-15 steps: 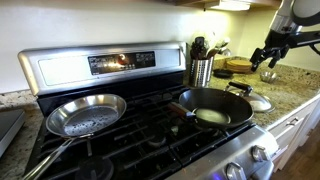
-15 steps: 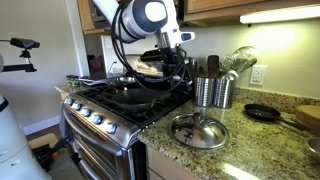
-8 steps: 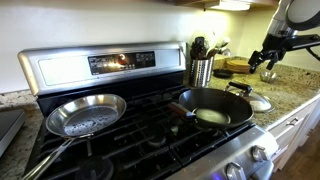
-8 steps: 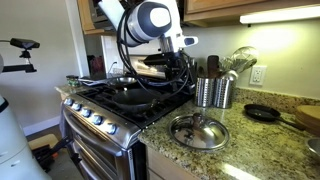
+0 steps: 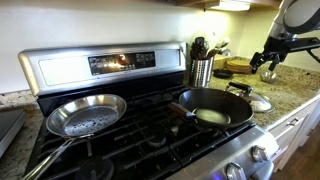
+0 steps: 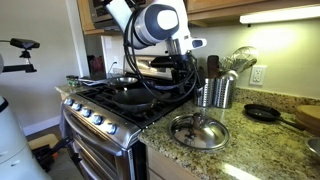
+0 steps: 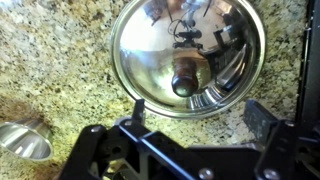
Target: Pick up the silver lid and place it on the black pot.
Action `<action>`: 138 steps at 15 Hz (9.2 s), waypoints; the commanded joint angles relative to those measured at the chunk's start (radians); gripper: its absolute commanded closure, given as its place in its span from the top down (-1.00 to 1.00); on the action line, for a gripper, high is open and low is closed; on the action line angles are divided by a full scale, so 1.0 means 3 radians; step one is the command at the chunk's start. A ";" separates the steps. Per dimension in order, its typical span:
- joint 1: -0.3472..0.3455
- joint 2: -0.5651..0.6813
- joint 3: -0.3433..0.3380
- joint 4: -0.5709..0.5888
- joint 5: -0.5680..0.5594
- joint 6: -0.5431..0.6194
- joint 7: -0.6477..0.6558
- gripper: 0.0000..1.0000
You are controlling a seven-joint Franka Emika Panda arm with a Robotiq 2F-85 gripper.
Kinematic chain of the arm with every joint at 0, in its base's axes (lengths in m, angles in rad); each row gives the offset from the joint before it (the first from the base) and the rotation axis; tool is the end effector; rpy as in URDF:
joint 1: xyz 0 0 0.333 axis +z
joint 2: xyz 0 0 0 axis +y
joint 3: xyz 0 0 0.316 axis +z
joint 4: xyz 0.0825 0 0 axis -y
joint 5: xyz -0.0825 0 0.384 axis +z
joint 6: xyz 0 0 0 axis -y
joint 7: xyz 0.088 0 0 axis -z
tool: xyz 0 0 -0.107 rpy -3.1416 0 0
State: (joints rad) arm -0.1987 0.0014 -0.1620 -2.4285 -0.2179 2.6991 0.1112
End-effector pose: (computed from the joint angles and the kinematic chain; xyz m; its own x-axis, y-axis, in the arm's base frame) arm 0.4787 -0.1728 0.3317 0.9286 -0.2585 0.2661 -0.2963 -0.9484 0.1126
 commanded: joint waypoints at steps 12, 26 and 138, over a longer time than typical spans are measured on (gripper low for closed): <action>-0.0027 0.1143 -0.0002 0.0750 0.0764 0.0220 -0.0107 1.00; 0.0066 0.1322 -0.0068 0.0906 0.0827 0.0000 0.0016 1.00; 0.0981 -0.0260 0.0869 -0.0390 0.0731 0.0230 -0.0457 0.96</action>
State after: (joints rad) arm 0.1007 -0.0184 0.1044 -2.5041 0.0339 2.7590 -0.0476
